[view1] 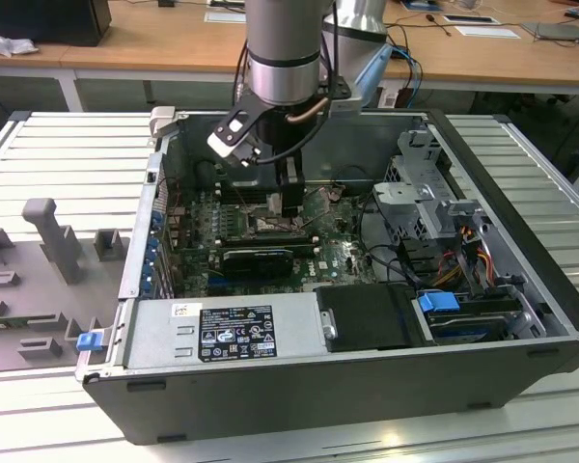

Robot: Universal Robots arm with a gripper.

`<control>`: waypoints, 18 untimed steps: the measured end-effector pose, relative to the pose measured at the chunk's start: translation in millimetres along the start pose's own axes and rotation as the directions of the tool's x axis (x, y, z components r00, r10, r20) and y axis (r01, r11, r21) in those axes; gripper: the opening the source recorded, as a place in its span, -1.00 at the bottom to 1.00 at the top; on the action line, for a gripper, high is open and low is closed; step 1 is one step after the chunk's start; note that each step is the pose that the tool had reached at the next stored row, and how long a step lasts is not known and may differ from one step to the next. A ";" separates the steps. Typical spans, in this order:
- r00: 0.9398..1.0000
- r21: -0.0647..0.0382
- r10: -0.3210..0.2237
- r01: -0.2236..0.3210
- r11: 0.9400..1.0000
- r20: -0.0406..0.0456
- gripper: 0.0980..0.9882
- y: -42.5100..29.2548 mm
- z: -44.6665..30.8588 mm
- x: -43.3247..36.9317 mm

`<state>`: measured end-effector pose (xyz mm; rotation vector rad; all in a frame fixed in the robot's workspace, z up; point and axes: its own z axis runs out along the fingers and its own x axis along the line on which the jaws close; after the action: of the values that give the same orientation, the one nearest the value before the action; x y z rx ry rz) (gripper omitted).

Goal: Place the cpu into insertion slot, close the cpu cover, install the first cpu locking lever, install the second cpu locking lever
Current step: 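Place the cpu into insertion slot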

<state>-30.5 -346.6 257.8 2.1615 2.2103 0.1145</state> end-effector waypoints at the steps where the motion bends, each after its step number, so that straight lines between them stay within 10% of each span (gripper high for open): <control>1: 1.000 -0.002 -0.001 0.001 1.000 0.000 -0.03 -2.0 1.3 0.8; 18: 1.000 -0.002 0.012 -0.012 1.000 0.001 -0.03 -17.1 38.8 23.4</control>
<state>-44.8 -322.9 218.2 2.1732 2.1961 0.1159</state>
